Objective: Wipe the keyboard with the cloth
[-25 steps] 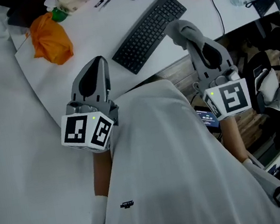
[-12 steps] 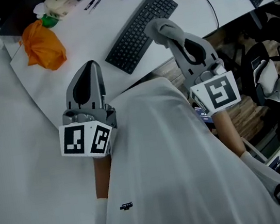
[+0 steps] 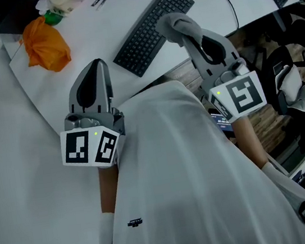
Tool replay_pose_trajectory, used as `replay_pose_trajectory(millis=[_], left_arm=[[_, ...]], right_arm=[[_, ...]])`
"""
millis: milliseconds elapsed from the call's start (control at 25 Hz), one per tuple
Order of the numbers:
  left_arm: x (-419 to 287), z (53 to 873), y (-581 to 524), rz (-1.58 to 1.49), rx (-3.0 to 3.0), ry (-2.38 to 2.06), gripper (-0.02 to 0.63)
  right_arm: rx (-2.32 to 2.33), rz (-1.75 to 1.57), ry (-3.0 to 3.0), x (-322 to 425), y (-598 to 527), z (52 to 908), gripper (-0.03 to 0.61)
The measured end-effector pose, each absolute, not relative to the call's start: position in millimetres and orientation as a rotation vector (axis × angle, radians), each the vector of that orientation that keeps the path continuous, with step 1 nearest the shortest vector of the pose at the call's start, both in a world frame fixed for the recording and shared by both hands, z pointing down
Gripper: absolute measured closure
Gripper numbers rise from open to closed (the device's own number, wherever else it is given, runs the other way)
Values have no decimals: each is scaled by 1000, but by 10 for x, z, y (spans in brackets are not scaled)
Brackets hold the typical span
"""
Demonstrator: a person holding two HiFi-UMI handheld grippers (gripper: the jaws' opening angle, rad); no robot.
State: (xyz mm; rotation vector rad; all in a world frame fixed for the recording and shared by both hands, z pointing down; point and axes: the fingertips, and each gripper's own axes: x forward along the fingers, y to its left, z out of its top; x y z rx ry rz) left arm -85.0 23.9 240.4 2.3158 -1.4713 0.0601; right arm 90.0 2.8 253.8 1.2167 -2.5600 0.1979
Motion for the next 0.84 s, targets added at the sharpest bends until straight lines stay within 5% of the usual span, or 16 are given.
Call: replay_pose_trajectory(millis=[840], left_arm=[[-864, 2419, 292, 67, 2317, -1470, 595]], right_arm=[[1191, 205, -2563, 840, 103, 2573, 554]])
